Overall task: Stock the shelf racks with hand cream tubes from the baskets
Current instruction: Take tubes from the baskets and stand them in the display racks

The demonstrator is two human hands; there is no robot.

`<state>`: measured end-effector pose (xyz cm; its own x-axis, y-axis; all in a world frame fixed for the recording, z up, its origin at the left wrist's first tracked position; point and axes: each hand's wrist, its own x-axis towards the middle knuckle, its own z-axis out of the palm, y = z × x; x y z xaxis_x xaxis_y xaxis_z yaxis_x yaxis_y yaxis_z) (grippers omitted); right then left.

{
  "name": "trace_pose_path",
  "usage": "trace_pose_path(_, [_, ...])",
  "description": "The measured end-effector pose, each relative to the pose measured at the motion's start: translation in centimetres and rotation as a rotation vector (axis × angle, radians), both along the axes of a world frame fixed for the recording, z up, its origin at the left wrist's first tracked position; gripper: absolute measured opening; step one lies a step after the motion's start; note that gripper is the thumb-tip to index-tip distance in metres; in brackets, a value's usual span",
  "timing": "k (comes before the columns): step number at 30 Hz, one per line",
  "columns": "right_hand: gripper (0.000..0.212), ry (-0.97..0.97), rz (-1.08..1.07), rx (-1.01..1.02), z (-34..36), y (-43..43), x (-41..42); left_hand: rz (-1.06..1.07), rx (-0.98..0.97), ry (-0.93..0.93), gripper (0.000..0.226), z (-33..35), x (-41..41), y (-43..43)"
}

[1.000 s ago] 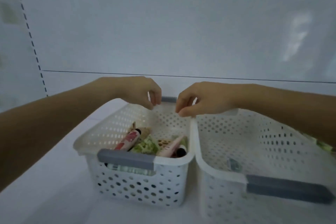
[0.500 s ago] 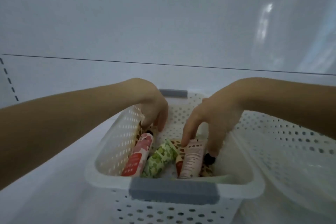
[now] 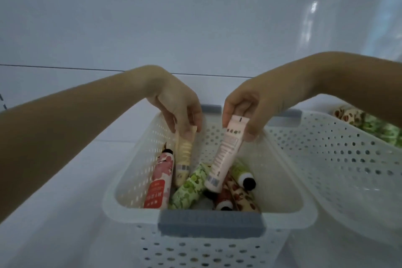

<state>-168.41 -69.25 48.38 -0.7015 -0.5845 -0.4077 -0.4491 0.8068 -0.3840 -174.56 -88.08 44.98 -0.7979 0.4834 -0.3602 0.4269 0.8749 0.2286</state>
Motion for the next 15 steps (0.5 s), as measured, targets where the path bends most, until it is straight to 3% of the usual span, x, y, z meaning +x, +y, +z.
trace_pose_path(6, [0.023,0.071,-0.133,-0.261,0.1,2.5,-0.2,0.096,0.491,0.058,0.02,1.7,0.5,-1.7])
trace_pose_path(12, [0.014,0.086,-0.327,-0.864,-0.4,4.0,-0.3,0.116,0.972,-0.027,0.014,2.9,1.5,-1.7])
trace_pose_path(15, [0.014,0.131,-0.371,-1.026,-0.3,4.3,-0.3,0.138,1.255,-0.008,0.018,3.0,2.1,-0.4])
